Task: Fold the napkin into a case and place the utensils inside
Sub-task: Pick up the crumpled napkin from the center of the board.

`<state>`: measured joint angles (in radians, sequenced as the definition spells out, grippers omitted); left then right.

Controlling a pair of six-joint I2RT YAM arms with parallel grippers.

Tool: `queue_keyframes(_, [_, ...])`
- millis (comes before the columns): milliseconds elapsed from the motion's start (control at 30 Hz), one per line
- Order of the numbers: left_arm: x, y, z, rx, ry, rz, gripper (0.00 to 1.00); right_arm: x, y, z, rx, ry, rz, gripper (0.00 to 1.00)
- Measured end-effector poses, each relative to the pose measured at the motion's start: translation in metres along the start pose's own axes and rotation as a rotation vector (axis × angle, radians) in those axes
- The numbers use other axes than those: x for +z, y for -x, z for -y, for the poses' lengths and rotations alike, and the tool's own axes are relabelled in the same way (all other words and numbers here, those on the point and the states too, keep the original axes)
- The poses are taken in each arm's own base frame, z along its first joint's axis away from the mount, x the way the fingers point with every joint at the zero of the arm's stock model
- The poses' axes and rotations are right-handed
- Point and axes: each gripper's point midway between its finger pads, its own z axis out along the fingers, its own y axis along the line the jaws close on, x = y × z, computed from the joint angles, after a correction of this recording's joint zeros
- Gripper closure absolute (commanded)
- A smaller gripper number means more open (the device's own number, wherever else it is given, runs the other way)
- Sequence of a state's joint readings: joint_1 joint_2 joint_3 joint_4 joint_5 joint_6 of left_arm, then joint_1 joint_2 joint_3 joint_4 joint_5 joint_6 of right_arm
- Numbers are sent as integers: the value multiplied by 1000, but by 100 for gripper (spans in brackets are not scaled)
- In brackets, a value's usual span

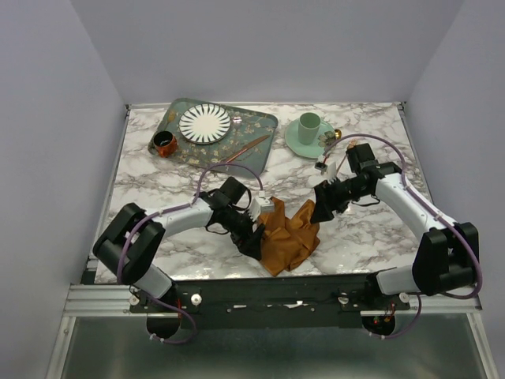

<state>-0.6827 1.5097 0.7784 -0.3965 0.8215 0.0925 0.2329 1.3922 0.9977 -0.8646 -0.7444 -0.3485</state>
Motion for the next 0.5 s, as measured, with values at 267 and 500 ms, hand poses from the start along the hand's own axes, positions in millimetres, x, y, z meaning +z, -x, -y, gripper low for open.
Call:
queue_keyframes(267, [18,5,-10,-93,-31,16,35,-1,2,-1,29,32,4,20])
queue_keyframes(500, [25,7,-4,-110,-76,19,44,-8,10,1,46,38,20,20])
